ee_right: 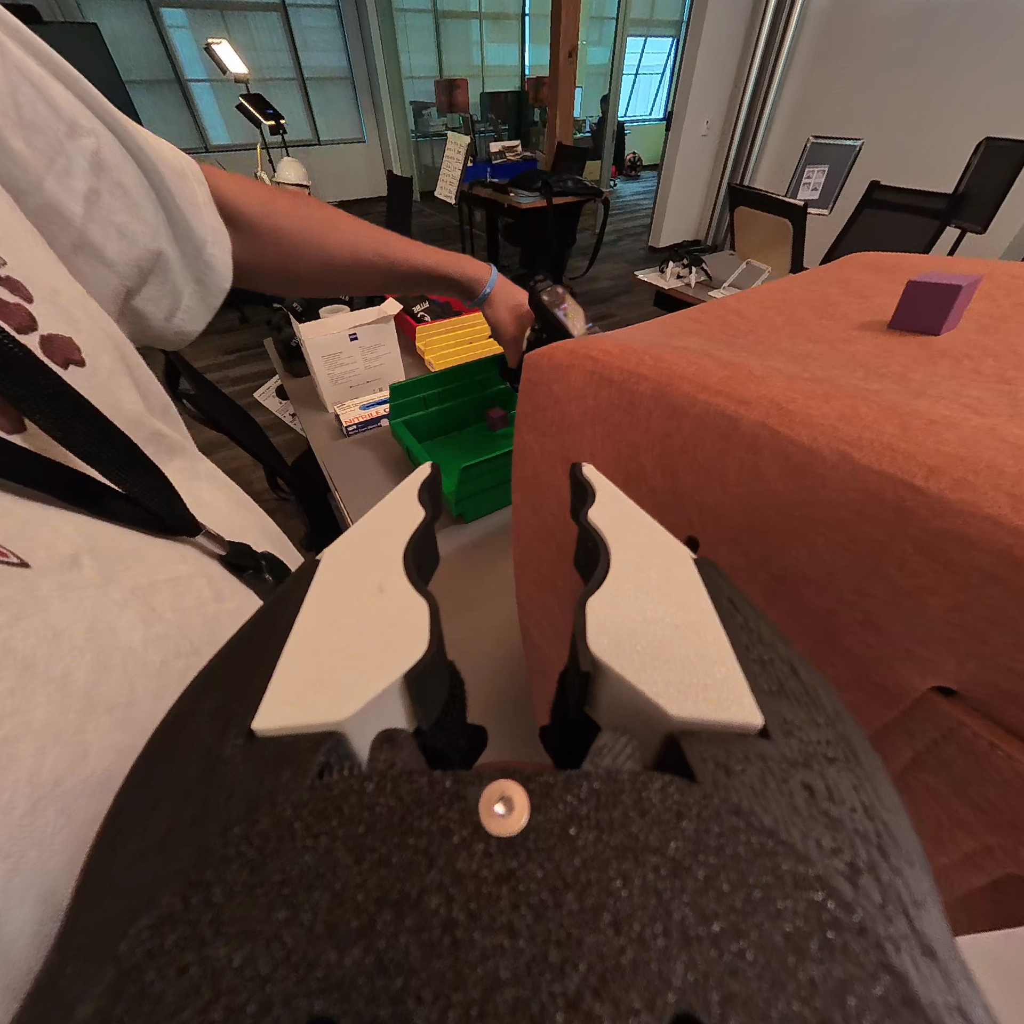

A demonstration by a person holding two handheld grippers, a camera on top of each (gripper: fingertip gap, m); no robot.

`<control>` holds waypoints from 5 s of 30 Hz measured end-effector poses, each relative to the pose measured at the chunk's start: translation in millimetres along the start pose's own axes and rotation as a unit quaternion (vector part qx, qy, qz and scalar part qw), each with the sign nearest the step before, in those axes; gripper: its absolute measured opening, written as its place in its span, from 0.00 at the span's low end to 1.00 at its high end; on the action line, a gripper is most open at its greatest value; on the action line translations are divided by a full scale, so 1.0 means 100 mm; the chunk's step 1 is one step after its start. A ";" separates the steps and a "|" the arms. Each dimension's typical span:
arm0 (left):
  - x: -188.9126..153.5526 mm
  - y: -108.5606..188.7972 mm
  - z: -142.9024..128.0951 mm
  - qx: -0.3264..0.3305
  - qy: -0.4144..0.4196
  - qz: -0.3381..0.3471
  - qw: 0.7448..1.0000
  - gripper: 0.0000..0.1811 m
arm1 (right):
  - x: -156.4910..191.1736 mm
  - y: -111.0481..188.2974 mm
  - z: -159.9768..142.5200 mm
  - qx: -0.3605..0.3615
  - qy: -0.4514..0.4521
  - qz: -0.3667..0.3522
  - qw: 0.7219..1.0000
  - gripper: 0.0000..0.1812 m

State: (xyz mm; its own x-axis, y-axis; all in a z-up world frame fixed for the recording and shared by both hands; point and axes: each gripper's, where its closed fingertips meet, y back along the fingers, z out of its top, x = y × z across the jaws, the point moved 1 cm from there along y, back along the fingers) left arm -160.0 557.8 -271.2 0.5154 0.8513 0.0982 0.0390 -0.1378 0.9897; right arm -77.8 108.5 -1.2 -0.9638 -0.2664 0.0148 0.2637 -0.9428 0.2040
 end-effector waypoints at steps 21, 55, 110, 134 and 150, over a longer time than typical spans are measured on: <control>-1.95 3.50 1.53 -0.541 0.087 -0.496 0.674 0.15 | -0.05 -1.04 0.83 0.018 0.376 -0.003 0.926 0.33; -2.43 2.95 1.03 -0.645 0.262 -0.010 0.718 0.28 | -2.34 -1.20 0.57 0.607 0.246 0.182 0.733 0.15; -1.48 0.85 -0.45 -0.256 0.517 0.098 0.811 0.28 | -1.45 -0.29 1.35 0.177 0.126 0.156 0.964 0.31; -0.35 -0.13 -0.44 -0.103 0.649 0.162 0.736 0.18 | -0.05 0.85 -0.25 0.080 -0.194 0.134 0.969 0.30; -1.51 2.99 1.24 -0.688 0.386 -0.363 0.495 0.16 | -0.17 -0.51 0.73 -0.011 0.133 0.026 0.991 0.31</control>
State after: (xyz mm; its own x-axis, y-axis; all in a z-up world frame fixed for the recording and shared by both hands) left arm -119.8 325.5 -2.9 0.2915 0.4357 -0.8516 -0.9207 0.3694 -0.1261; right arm -77.7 175.8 60.1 -0.9047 -0.3556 -0.2344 0.3167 -0.9297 0.1882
